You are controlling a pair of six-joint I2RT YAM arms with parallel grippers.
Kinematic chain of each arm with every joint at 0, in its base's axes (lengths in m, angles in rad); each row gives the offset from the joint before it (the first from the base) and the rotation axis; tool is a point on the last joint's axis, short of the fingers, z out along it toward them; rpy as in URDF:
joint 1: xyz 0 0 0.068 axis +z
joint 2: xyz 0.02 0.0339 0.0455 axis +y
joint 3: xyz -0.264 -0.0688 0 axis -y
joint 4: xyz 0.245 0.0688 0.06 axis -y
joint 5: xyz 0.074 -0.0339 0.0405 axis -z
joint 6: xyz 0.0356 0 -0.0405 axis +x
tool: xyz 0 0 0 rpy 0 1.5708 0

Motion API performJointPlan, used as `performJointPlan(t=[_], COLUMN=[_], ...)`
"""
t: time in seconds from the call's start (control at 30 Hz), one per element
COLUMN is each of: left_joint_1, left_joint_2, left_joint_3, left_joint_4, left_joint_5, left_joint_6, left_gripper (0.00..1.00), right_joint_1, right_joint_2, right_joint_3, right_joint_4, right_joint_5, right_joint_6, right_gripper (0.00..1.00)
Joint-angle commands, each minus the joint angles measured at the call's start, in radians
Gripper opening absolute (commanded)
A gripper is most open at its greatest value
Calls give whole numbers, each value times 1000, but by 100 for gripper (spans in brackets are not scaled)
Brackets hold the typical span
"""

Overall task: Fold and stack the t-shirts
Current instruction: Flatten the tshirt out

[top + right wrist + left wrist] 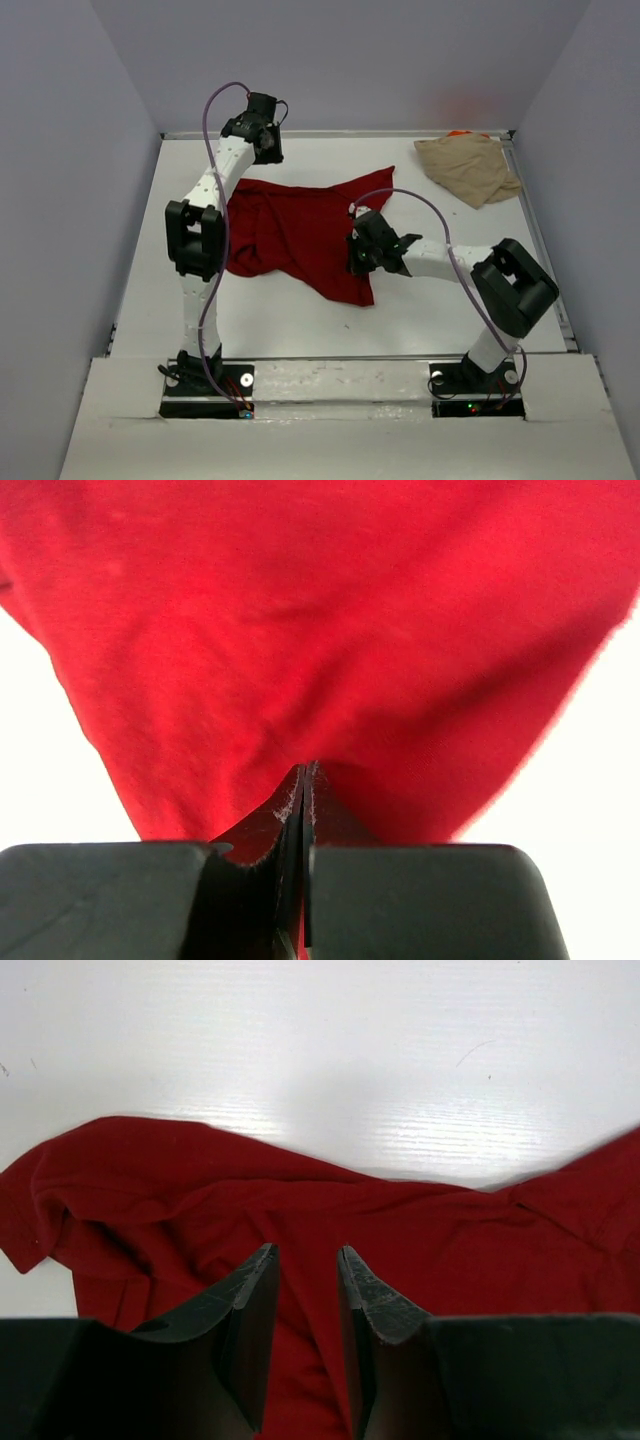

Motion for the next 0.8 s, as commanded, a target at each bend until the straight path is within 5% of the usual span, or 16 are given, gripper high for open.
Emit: performJointPlan(t=[0.0, 0.2, 0.33, 0.7, 0.77], left_joint_1=[-7, -10, -14, -24, -27], left_joint_2=[-102, -151, -174, -150, -145], left_joint_3=[-35, -91, -137, -132, -134], left_joint_4=[27, 42, 73, 76, 73], left_joint_5=[11, 9, 6, 12, 12], left_joint_6=[4, 2, 4, 17, 20], left_gripper=[40, 40, 40, 41, 41], right_joint_1=[22, 22, 33, 102, 131], right_joint_2=[-101, -232, -239, -133, -116], right_joint_3=[-35, -150, -160, 154, 251], right_joint_4=[-98, -111, -58, -135, -163], right_joint_5=[234, 257, 197, 313, 358], right_joint_6=[92, 183, 73, -159, -182], right_gripper=[0, 0, 0, 0, 7])
